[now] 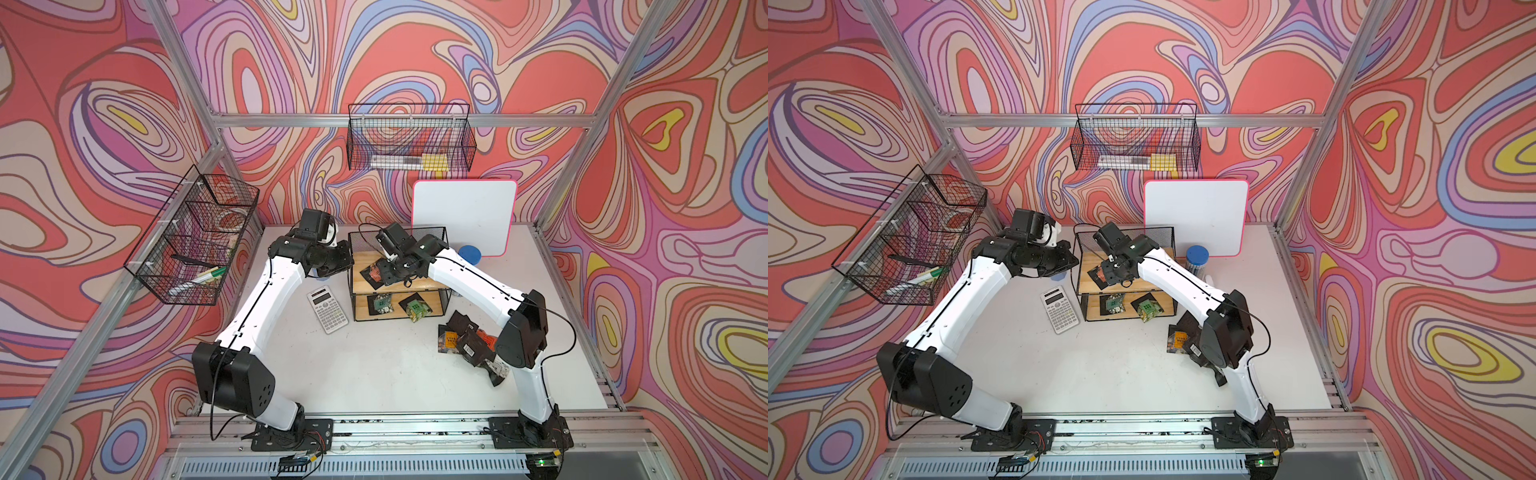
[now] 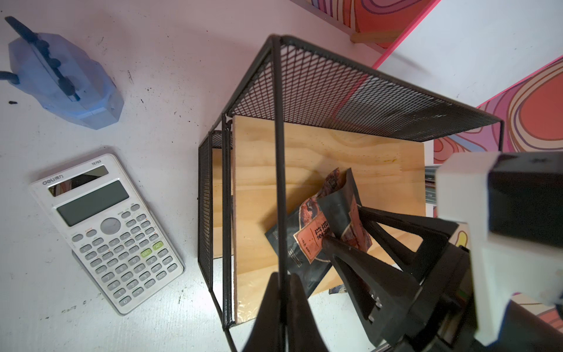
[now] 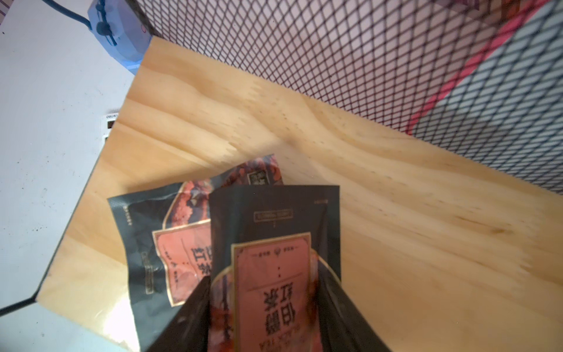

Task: Remove the tea bags from the shelf
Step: Pick up the tea bag from the shelf.

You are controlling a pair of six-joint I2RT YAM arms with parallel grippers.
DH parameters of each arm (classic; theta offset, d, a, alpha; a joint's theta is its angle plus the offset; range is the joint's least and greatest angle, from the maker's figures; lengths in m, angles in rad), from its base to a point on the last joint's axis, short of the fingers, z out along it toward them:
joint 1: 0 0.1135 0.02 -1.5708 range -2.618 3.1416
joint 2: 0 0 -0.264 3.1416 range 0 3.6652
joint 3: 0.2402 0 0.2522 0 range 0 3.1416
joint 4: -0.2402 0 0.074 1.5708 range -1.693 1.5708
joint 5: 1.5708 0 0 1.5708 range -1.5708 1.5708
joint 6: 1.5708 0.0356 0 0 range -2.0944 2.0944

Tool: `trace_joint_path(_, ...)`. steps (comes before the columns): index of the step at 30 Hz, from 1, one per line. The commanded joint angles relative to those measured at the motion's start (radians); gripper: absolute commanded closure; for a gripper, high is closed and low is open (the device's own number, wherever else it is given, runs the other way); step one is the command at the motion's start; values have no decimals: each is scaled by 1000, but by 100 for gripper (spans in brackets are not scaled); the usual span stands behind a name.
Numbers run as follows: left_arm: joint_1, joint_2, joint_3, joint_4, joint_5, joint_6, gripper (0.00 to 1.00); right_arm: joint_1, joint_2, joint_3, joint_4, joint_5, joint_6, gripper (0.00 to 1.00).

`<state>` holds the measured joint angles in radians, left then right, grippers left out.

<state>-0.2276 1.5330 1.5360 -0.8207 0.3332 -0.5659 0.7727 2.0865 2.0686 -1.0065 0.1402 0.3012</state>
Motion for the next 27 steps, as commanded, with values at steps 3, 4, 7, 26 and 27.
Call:
trace_joint_path(3,4,13,21,14,-6,-17,100,-10,-1,-28,-43,-46,47,48)
trace_joint_path(4,4,12,21,14,-5,-17,100,-14,-3,-28,-39,-57,54,49)
trace_joint_path(7,4,11,21,14,-6,-18,100,-29,-11,-31,-27,-90,72,50)
trace_joint_path(26,4,9,19,15,1,-14,100,-84,-72,-105,26,-160,143,68)
trace_joint_path(27,4,10,18,15,2,-14,100,-84,-76,-107,26,-152,144,71)
